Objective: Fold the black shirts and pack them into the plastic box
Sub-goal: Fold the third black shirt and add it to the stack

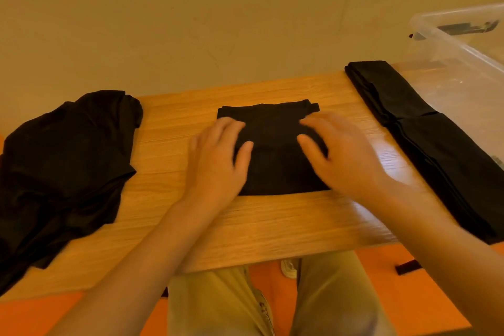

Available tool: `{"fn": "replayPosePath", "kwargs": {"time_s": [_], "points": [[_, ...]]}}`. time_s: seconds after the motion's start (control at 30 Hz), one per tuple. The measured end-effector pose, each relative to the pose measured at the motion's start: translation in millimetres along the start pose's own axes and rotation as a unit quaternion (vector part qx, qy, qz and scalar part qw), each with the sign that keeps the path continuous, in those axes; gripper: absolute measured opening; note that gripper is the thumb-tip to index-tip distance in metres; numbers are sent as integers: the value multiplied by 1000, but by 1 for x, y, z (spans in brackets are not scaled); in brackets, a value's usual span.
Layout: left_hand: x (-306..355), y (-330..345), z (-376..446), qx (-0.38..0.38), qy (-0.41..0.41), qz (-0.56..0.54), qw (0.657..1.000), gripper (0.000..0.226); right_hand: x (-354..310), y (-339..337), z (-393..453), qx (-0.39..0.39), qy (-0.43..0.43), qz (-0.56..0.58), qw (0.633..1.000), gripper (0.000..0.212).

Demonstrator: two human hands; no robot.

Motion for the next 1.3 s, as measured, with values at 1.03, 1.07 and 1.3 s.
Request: {"fn": "replayPosePath", "kwargs": {"time_s": [1.03,1.07,1.3], "points": [[-69,77,109,-261,-49,89,960,46,50,60,102,-212,0,-136,968,44],[-70,78,115,-259,-48,79,961,44,53,63,107,-219,-2,-157,963,45],[-78,78,133,-305,-69,32,949,42,69,75,132,-292,24,-164,942,41]]}}
Point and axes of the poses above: each hand's wrist, its own z-axis towards the middle knuckle, its own y-axis out of the palm, x = y × z, the point moved 10 cm from there along z, towards the middle knuckle, and after that the axes turned 3 degrees about -z, right-handed, at the moved point
